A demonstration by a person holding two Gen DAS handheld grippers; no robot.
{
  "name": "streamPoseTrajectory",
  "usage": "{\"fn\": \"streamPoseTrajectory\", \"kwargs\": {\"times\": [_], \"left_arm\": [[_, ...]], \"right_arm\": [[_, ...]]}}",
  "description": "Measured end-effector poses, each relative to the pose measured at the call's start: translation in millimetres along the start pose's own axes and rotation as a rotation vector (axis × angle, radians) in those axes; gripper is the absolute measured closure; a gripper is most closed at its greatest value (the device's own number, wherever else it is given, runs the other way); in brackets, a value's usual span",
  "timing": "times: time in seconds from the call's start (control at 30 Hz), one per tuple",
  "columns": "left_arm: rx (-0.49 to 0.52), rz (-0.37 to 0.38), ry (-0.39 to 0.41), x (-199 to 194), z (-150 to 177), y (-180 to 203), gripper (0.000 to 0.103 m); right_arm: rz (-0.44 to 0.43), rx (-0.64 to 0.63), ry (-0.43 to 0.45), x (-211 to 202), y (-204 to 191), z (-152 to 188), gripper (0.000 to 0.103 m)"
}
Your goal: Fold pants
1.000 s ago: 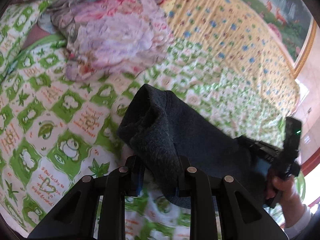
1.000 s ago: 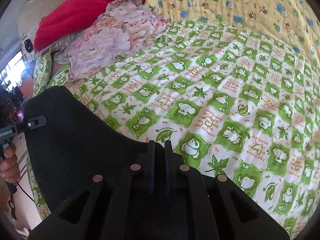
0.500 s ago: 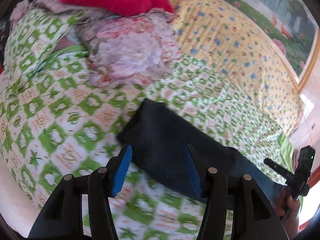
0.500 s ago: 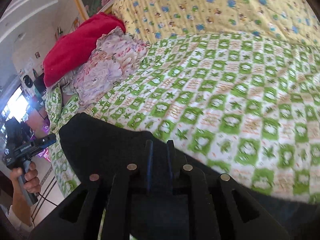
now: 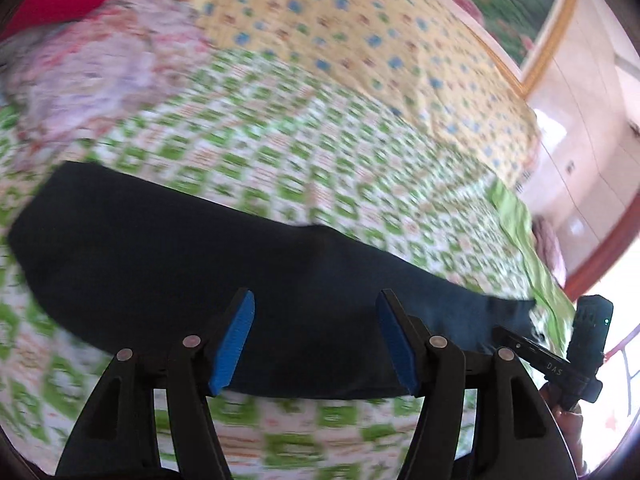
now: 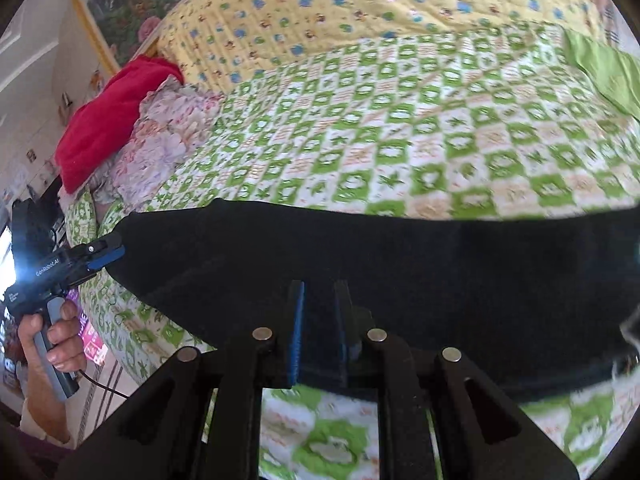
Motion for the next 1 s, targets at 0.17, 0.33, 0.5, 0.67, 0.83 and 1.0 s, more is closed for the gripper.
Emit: {"fn": "streamPoseTrajectory", "kwargs": {"times": [0.17,0.33,0.5,0.67,0.83,1.0], "left_arm": [[0.095,0.055,-0.062,22,8,50,0.038],[0.179,0.09,-0.086,36,8,88,0.035],[0.251,0.132,-0.119,49,9,121,0.034],[0.363,0.161,-0.158,65,14,156,0.031],[0.473,0.198,-0.198,81,20,192,0.03],[0.54,0.217,-0.226,99,21,222,0.029]], "right_arm": [[0.033,0.069,0.03,-29,22,15,0.086],[0.08,0.134,0.06,-51,44,29,0.056],[0.121,0.189,0.099,-72,66,38,0.055],[0.171,0.256,0.149,-95,91,41,0.055],[0.218,0.345,0.175,-109,117,47,0.055],[0.209,0.424,0.192,-111,134,51,0.055]]}}
Point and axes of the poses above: each gripper's, at about its wrist camera, not at the fingertips, and x roughly the way its jaws point, y to its right, z to its underside, the point moved 8 cm from there along x, roughly the way its jaws point, and after that the axes turned 3 degrees about -z, right-handed, at the moved point
